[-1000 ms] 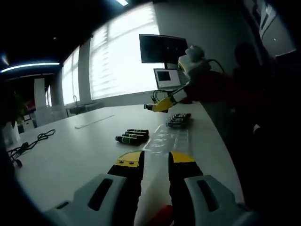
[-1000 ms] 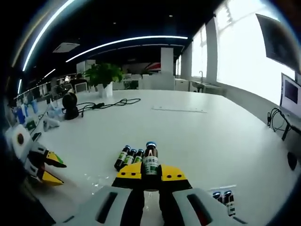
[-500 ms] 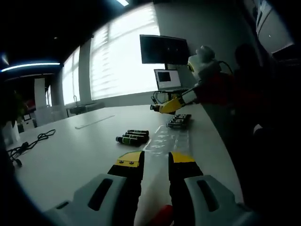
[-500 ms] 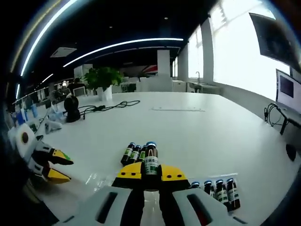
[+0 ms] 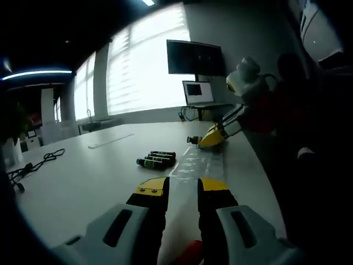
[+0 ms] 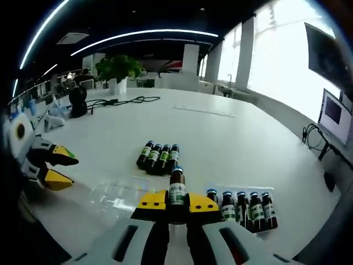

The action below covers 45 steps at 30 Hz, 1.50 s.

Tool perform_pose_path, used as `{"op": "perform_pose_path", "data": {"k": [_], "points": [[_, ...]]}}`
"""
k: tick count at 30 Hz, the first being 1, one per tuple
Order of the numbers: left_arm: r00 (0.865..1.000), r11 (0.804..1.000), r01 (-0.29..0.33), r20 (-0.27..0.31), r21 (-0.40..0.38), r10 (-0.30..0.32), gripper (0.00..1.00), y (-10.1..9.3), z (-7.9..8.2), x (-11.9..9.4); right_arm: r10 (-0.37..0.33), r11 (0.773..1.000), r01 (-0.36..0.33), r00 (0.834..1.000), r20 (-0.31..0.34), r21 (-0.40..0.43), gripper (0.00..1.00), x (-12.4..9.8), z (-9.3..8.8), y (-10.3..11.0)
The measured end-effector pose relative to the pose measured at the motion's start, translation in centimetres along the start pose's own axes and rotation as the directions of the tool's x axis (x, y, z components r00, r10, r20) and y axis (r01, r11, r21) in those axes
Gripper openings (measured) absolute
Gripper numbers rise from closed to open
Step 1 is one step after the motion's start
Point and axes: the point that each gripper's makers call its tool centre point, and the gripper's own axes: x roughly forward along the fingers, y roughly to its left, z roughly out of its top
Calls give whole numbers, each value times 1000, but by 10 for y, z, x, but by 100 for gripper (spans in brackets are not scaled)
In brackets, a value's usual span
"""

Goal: Grip medicine bottles put into box

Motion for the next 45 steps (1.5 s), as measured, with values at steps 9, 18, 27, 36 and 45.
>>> {"op": "perform_pose_path", "data": {"k": [9,18,27,36,45], "points": [[1000,1000,2,1,3,-2,14,-1,0,0,-16,999,16,1000,-27,-32,7,3,-8,4],[1000,1000,2,11,21,-2,14,-2,3,-2,-63,993,59,997,-40,-105,7,5,-11,6],[1000,1000,-2,19,24,1,14,-2,4,-4,-190,940,166,980,-55,-299,7,3,-9,1],[1000,1000,0,25,25,-1,14,-2,6,-4,-301,848,245,953,-46,-471,8,1,-7,1],[1000,1000,-5,29,25,4,14,-1,7,-4,-269,862,222,962,-40,-455,7,-1,-6,5]]}}
